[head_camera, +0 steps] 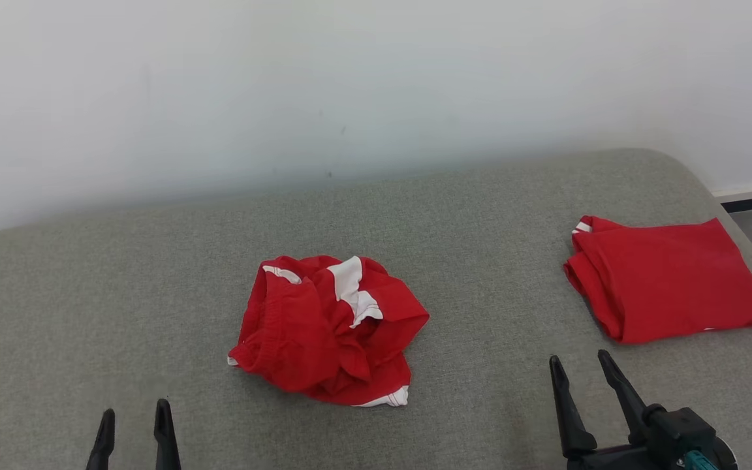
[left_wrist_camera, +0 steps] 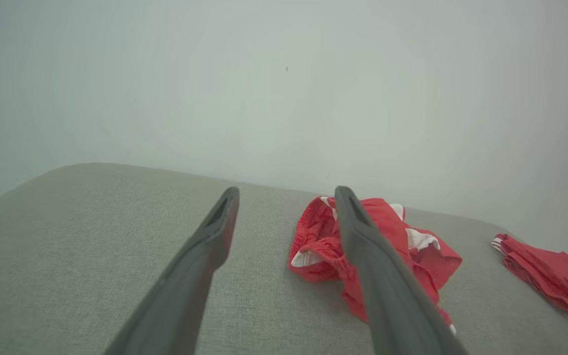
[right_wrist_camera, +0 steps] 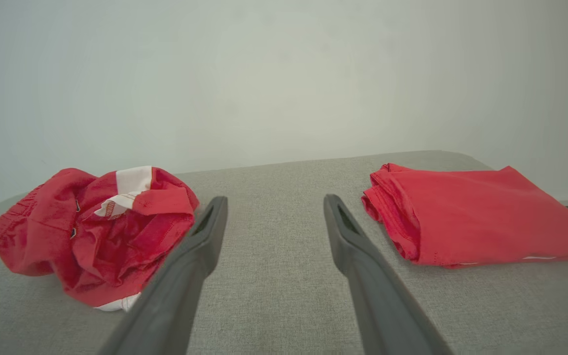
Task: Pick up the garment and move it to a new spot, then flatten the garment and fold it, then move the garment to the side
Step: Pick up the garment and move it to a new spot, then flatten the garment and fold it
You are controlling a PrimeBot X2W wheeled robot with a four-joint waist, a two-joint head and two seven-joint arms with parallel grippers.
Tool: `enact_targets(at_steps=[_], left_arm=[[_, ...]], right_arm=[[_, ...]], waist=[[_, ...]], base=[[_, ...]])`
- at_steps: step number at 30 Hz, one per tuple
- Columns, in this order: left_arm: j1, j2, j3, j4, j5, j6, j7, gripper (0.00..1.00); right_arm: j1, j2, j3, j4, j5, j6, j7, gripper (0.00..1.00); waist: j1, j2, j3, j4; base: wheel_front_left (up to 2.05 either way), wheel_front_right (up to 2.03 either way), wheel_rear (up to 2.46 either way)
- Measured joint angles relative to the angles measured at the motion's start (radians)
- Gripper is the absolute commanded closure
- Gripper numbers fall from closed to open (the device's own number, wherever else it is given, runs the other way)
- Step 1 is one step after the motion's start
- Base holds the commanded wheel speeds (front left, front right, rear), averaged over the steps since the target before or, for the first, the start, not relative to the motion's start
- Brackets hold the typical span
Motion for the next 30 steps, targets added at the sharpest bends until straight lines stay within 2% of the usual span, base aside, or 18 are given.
enact_targets(at_steps=[4, 10, 18, 30], left_arm=[[0.042, -0.061, 0.069, 0.009, 0.089, -0.038, 0.0, 0.0], [0.079, -0.087, 0.138, 0.074, 0.197, -0.079, 0.0, 0.0], [0.12, -0.097, 0.23, 0.129, 0.239, -0.114, 0.0, 0.0], [0.138, -0.1, 0.268, 0.169, 0.267, -0.14, 0.0, 0.0]], right_arm=[[0.011, 0.0, -0.027, 0.032, -0.006, 0.0, -0.011, 0.0], [0.032, 0.0, -0.04, 0.086, -0.01, 0.0, -0.012, 0.0], [0.041, 0.0, -0.013, 0.13, -0.009, 0.0, -0.023, 0.0], [0.038, 0.0, 0.043, 0.178, 0.015, 0.0, -0.034, 0.0]], waist=[[0.0, 0.0, -0.009, 0.003], [0.0, 0.0, -0.028, 0.013], [0.0, 0.0, -0.054, 0.02], [0.0, 0.0, -0.053, 0.029]], base=[[0.0, 0.0, 0.0], [0.0, 0.0, 0.0], [0.0, 0.0, 0.0], [0.0, 0.0, 0.0]])
